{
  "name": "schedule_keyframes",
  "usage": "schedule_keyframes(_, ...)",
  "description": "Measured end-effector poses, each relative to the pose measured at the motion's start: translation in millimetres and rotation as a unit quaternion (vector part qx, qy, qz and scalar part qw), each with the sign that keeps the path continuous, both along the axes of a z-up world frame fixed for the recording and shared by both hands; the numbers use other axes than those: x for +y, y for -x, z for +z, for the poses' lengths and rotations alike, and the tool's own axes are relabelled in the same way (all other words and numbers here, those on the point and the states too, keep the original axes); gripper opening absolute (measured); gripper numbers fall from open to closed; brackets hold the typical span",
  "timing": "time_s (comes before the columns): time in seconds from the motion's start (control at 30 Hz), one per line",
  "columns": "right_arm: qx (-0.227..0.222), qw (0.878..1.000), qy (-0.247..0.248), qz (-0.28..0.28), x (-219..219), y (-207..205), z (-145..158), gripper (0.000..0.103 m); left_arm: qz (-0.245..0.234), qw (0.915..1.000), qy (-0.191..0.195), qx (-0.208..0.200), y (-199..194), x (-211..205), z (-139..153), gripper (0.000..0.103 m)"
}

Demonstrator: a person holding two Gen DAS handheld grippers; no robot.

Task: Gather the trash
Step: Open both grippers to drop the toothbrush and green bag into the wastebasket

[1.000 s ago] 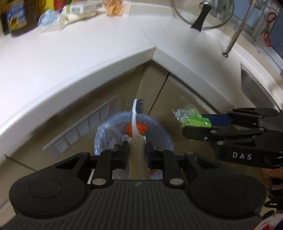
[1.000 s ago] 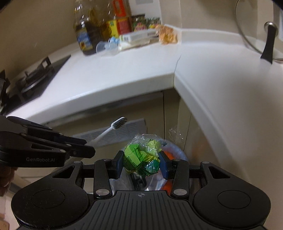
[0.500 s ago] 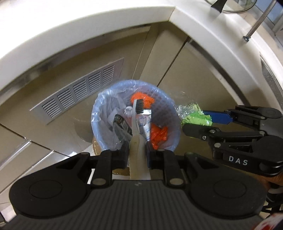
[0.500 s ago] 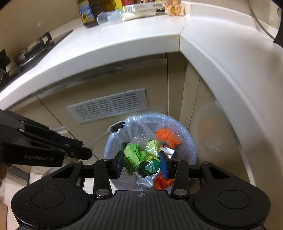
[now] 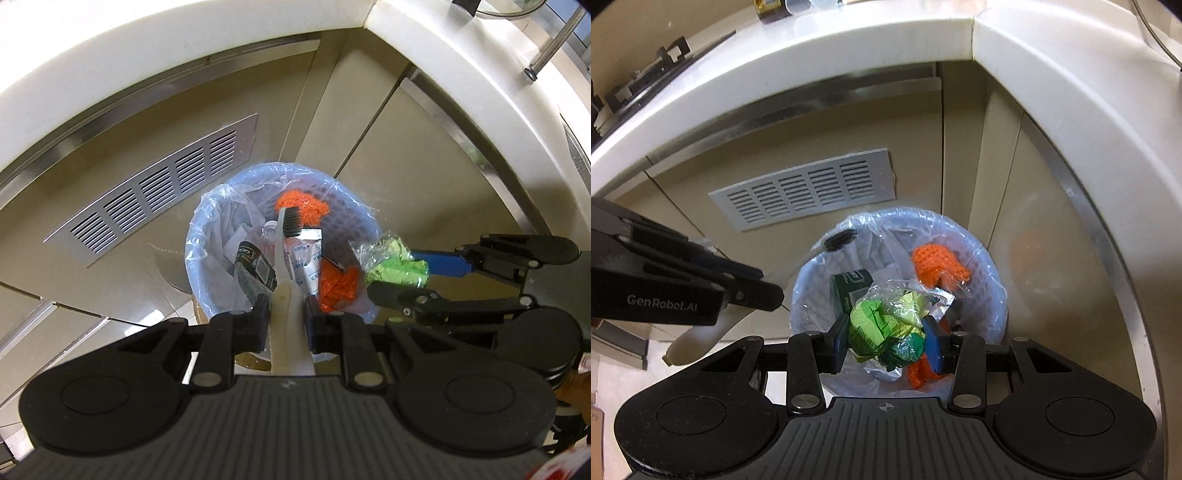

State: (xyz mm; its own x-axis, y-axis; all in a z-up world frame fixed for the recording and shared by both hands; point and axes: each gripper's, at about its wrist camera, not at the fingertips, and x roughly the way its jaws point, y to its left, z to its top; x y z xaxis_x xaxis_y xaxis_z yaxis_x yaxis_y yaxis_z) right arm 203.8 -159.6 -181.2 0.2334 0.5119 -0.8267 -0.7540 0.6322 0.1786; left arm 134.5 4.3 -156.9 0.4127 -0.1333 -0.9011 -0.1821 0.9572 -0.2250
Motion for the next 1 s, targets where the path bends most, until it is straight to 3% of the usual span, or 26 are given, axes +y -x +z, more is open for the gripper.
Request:
schedule_keyframes(0.73,0.008,1.000,0.016,-0.010,-1.0,-13.4,-24.5,0.042,0.019,0.9998,0.011,0.005,-44.2,3.3,-30.8,0.019)
schedule_keyframes(1.0,0.015,1.000,0.021,-0.014,0.9,-16.5,-24.6,0.042,0.023,0.9997,0.002,-0.008,-42.7,5.9,-23.2,0.023)
